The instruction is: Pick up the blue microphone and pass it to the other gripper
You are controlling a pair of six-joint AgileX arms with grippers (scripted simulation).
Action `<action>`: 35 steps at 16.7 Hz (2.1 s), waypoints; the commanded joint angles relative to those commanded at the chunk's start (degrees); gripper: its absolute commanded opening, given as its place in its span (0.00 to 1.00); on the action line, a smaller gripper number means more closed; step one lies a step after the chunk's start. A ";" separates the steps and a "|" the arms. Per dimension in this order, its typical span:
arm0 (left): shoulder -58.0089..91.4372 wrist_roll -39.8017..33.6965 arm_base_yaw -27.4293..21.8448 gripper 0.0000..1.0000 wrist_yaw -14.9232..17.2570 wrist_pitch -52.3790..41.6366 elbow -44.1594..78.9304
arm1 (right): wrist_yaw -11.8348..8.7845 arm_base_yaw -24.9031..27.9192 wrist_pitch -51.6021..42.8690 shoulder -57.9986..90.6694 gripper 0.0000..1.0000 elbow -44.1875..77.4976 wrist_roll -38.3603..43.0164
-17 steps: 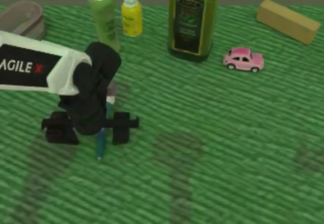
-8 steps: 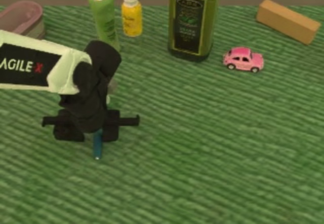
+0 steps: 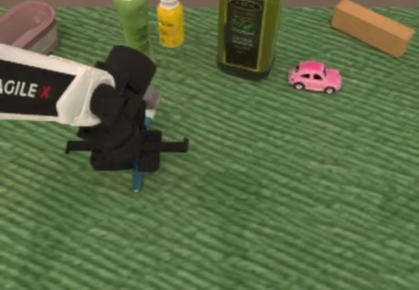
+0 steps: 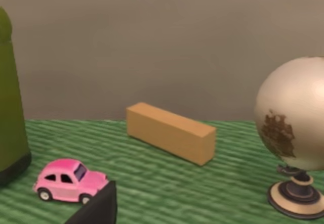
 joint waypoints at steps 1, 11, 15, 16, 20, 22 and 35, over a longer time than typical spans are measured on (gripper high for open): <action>-0.71 0.94 0.07 0.00 1.13 3.46 -0.82 | 0.00 0.00 0.00 0.00 1.00 0.00 0.00; -12.38 13.81 1.45 0.00 16.45 53.23 -14.12 | 0.00 0.00 0.00 0.00 1.00 0.00 0.00; -17.67 18.21 2.09 0.00 21.48 68.03 -18.69 | 0.00 0.00 0.00 0.00 1.00 0.00 0.00; -18.75 18.99 2.22 0.00 22.34 70.26 -19.49 | 0.00 0.00 0.00 0.00 1.00 0.00 0.00; -20.36 20.12 2.43 0.00 23.55 73.26 -20.59 | 0.00 0.00 0.00 0.00 1.00 0.00 0.00; -20.36 20.12 2.43 0.00 23.55 73.26 -20.59 | 0.00 0.00 0.00 0.00 1.00 0.00 0.00; -22.45 19.22 -10.87 0.00 9.29 79.02 -21.72 | 0.00 0.00 0.00 0.00 1.00 0.00 0.00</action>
